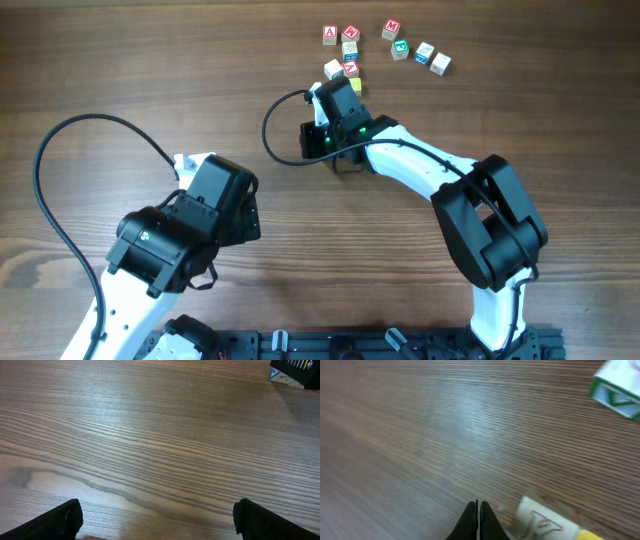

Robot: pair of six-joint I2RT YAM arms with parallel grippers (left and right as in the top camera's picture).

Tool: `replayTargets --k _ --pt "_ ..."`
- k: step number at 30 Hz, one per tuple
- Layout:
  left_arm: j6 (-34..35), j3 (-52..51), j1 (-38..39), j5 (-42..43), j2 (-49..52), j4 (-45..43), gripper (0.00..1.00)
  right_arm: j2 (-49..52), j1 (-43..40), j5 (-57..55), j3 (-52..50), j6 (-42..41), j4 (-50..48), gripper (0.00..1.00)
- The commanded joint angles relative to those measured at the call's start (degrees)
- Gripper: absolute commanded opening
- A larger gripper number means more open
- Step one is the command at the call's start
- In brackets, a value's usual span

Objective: Form a horizontal line

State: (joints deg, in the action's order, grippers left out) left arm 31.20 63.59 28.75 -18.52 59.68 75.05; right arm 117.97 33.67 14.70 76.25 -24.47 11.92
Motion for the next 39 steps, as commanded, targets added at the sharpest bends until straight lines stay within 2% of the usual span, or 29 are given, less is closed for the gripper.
replayTargets --k 1,35,39 --pt "0.6 0.0 -0.2 0.0 -0.1 0.0 1.0 0.2 0.0 -3.5 1.0 -1.2 0.1 0.04" --pt "0.6 0.0 -0.2 0.0 -0.1 0.0 1.0 0.2 0.3 -6.1 1.0 -2.6 1.6 0.04" --pt "0.6 0.0 -0.2 0.0 -0.1 0.0 1.0 -0.3 0.3 -1.6 1.0 0.6 -1.9 0.05"
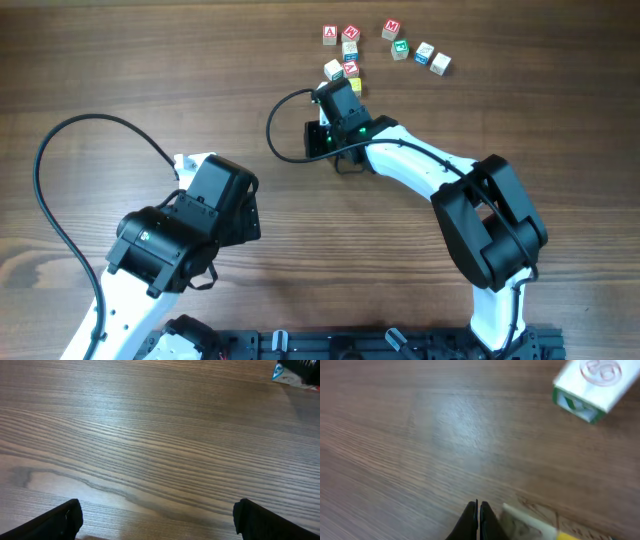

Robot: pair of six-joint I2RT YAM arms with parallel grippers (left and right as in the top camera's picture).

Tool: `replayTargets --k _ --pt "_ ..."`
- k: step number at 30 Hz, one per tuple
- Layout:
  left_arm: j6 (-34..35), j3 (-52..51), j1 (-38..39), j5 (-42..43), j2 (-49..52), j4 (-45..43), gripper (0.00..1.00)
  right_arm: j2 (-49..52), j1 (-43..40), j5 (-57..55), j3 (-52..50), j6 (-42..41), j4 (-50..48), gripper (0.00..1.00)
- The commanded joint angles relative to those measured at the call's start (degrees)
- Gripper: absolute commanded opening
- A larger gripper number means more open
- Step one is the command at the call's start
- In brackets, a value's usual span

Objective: Form a horizontal line

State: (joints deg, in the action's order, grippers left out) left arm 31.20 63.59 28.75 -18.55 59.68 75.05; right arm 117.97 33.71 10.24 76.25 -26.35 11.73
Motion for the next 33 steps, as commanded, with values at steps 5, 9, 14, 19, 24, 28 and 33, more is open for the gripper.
replayTargets --k 5,9,14,19,24,28,33 --pt "0.6 0.0 -0.2 0.1 -0.1 0.0 1.0 -7.8 0.2 -3.1 1.2 3.8 -0.1 0.05" --pt "0.6 0.0 -0.2 0.1 -0.1 0.0 1.0 -20.5 0.1 -24.4 1.2 3.8 10.5 0.05" --pt "0.6 0.0 -0.2 0.0 -0.1 0.0 1.0 -34.7 -1.9 -38.6 1.2 3.9 26.6 0.29" --pt "0.6 0.0 -0.2 0.1 -0.1 0.0 1.0 -45.7 -5.1 -39.8 1.2 3.8 32.4 0.89" --pt "0.6 0.0 -0.2 0.1 -0.1 0.0 1.0 -51.3 -5.1 -39.8 1.2 3.9 38.8 1.0" --pt "0.6 0.0 -0.2 0.1 -0.1 0.0 1.0 -51.5 -5.2 -49.3 1.2 1.9 44.0 1.0" --pt "0.6 0.0 -0.2 0.1 -0.1 0.0 1.0 -55.7 -8.2 -54.1 0.9 -7.3 48.9 1.0"
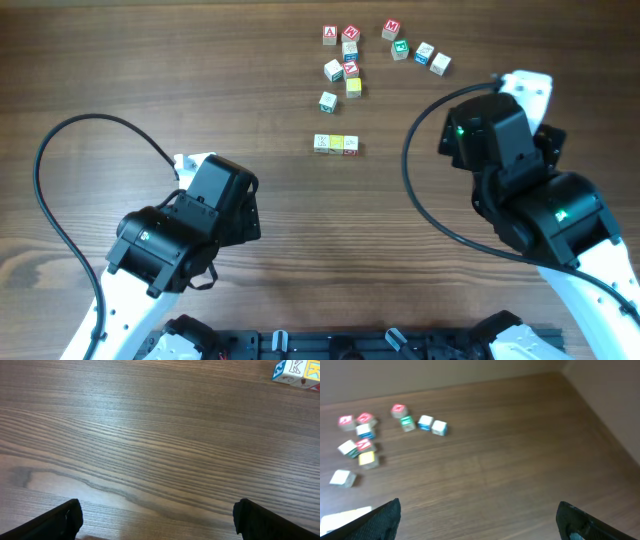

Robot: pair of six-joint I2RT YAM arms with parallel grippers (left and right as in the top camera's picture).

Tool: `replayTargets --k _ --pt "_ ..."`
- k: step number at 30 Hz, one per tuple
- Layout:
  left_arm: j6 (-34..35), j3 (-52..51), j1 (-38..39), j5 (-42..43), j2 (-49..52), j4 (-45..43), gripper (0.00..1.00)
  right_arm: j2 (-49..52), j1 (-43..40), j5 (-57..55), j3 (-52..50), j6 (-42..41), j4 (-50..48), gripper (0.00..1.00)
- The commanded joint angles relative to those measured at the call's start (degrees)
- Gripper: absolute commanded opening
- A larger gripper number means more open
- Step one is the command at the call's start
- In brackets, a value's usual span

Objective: Form a horizontal line

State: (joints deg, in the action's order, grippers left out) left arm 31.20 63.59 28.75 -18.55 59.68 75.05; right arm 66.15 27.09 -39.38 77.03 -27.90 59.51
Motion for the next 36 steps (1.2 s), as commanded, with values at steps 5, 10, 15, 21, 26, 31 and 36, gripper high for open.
replayTargets --k 5,10,15,21,26,31,36 --pt "0.6 0.0 -0.2 0.1 -0.1 0.0 1.0 -13.3 -2.6 -4.0 -6.3 -0.8 -4.8 1.0" --pt "0.6 0.0 -0.2 0.1 -0.1 0.0 1.0 -35.0 -11.0 19.3 -32.3 17.4 -37.2 1.0" --pt "0.6 0.0 -0.2 0.1 -0.1 0.0 1.0 -55.1 -26.0 37.5 -57.4 18.8 -59.9 1.0" --pt "0.6 0.0 -0.2 0.0 -0.1 0.0 1.0 -65.9 -30.5 37.3 -71.3 17.2 -69.8 1.0" --pt "0.6 0.0 -0.2 0.1 -0.1 0.0 1.0 -66.0 -30.5 37.5 -76.7 17.1 -69.9 1.0" --pt "0.6 0.0 -0.2 0.1 -0.1 0.0 1.0 -65.9 -30.5 38.2 -76.7 17.3 -60.0 1.0" --pt "0.6 0.0 -0.2 0.1 -0.1 0.0 1.0 -65.9 -30.5 38.2 -76.7 17.2 -60.0 1.0"
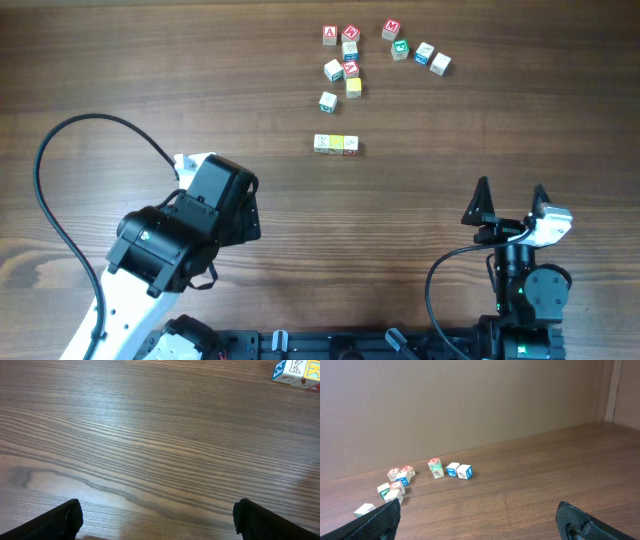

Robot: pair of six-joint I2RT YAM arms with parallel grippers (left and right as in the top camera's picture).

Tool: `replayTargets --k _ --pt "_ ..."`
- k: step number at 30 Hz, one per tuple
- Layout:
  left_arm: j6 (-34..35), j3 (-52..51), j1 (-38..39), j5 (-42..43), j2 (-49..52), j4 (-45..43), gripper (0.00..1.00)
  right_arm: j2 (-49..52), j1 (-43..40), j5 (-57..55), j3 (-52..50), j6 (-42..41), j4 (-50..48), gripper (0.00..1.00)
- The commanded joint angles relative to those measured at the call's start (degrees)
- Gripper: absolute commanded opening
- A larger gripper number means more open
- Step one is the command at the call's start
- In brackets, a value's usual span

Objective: Form a horizontal line

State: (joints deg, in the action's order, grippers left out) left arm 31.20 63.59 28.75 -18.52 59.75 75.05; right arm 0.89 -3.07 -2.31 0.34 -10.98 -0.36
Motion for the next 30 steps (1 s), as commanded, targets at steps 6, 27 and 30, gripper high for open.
replayTargets --k 6,27,30 --pt "0.6 0.0 -0.2 0.0 -0.2 0.0 1.0 -0.6 -0.3 1.2 0.0 0.3 -0.1 1.0" --pt "0.6 0.0 -0.7 0.0 -5.4 0.3 1.0 -0.6 -0.3 1.2 0.0 0.3 -0.1 1.0" --pt "0.6 -0.5 -6.3 0.1 -8.4 -2.0 1.0 -0.6 -0.3 1.2 0.0 0.3 -0.1 1.0"
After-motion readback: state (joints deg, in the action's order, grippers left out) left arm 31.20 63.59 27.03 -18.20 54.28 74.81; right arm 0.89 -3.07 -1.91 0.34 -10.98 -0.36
